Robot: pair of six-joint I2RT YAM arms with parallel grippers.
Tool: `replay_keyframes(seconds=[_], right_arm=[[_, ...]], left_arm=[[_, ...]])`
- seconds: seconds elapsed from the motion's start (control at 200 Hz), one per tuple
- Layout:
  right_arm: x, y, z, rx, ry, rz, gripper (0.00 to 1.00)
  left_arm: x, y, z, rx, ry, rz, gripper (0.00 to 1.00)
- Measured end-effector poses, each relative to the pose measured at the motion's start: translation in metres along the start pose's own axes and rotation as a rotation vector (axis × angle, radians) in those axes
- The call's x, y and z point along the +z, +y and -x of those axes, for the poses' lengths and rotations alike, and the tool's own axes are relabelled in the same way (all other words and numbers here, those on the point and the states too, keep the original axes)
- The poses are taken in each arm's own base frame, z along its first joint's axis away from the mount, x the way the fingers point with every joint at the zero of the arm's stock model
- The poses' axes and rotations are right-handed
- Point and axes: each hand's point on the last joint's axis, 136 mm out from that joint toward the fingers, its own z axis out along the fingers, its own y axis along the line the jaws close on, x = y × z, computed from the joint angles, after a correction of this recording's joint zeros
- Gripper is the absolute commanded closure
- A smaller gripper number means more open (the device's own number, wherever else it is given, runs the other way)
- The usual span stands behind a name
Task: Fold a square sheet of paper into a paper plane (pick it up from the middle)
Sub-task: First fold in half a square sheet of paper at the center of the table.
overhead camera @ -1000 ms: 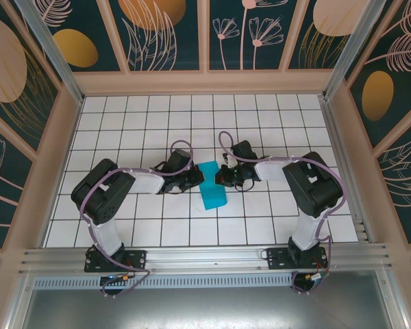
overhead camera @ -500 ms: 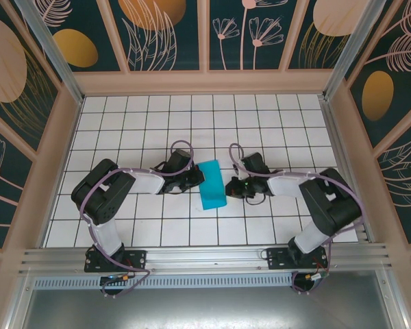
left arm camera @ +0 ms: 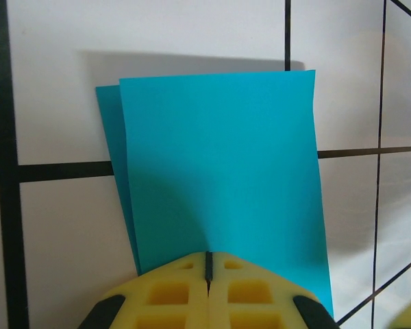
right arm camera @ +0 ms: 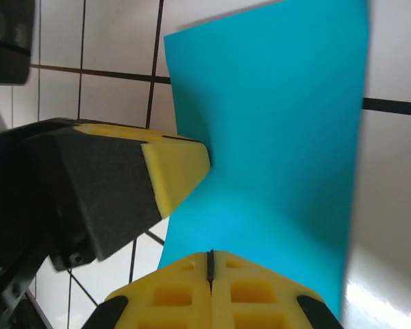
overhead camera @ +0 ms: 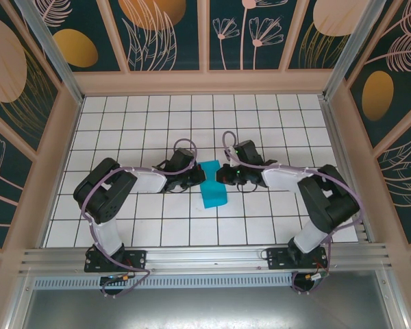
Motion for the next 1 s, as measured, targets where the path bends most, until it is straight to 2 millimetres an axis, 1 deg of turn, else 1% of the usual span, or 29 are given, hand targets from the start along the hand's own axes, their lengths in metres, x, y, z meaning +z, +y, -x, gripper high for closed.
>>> replay_keyframes(seconds=[0.08, 0.15, 0.295, 0.425, 0.661, 0.766, 0.826, 0.876, 0.941, 1.001], right_arm=[[0.011, -0.009, -0.009, 0.019, 0.040, -0.015, 1.00], [0.017, -0.016, -0.015, 0.032, 0.066, -0.024, 1.00], [0.018, -0.022, -0.028, 0.036, 0.088, -0.028, 1.00], [0.008, -0.025, -0.041, 0.028, 0.086, -0.028, 1.00], [-0.020, -0.038, -0.082, 0.039, 0.087, -0.038, 1.00], [-0.032, -0.043, -0.094, 0.056, 0.102, -0.076, 1.00], [-0.038, -0.043, -0.094, 0.057, 0.097, -0.089, 1.00], [-0.043, -0.038, -0.090, 0.052, 0.084, -0.092, 1.00], [-0.047, -0.026, -0.075, 0.036, 0.049, -0.076, 1.00], [-0.049, -0.013, -0.057, 0.019, 0.013, -0.052, 1.00]], left_arm=[[0.000, 0.000, 0.000, 0.008, -0.001, 0.001, 1.00], [0.000, 0.000, 0.000, 0.014, -0.002, 0.002, 1.00], [0.000, 0.000, 0.000, 0.018, -0.006, 0.004, 1.00], [0.000, 0.000, 0.001, 0.019, -0.012, 0.009, 1.00], [0.000, 0.000, 0.001, 0.016, -0.014, 0.010, 1.00], [0.000, 0.000, 0.002, 0.016, -0.015, 0.009, 1.00], [0.000, -0.001, 0.003, 0.017, -0.018, 0.009, 1.00], [0.000, -0.002, 0.004, 0.018, -0.020, 0.007, 1.00], [0.000, -0.002, 0.004, 0.018, -0.022, 0.007, 1.00], [0.000, -0.003, 0.004, 0.018, -0.023, 0.007, 1.00]])
